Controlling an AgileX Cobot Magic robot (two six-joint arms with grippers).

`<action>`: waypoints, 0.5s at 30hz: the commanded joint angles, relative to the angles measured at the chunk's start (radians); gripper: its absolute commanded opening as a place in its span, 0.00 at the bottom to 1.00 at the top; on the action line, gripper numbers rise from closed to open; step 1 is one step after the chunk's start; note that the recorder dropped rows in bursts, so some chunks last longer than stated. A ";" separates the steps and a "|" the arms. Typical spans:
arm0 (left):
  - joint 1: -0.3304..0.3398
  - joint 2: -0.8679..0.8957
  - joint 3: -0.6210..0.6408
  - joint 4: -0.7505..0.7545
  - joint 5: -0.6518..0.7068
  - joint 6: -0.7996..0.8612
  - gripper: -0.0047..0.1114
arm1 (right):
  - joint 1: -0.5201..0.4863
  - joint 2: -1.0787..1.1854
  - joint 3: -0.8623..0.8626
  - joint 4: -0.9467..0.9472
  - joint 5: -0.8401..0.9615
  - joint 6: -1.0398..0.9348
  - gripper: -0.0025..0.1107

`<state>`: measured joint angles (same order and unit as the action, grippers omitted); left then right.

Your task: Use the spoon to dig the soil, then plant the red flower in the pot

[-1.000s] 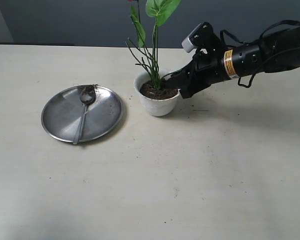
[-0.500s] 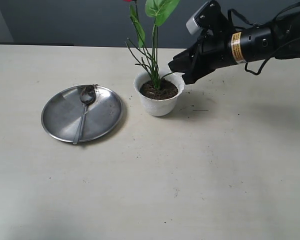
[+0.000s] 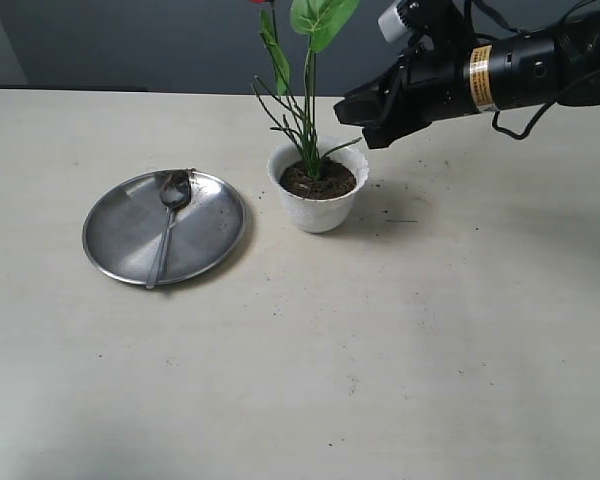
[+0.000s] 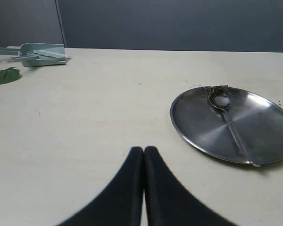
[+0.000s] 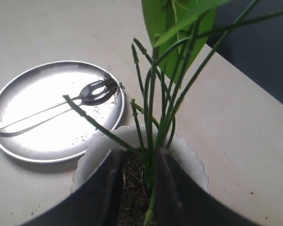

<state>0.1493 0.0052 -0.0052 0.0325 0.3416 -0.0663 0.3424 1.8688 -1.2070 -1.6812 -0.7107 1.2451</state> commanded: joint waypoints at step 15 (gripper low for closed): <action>-0.004 -0.005 0.005 -0.006 -0.006 -0.001 0.04 | -0.002 -0.012 -0.005 0.035 0.023 0.253 0.20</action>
<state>0.1493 0.0052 -0.0052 0.0325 0.3416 -0.0663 0.3424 1.8688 -1.2070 -1.6729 -0.6991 1.4509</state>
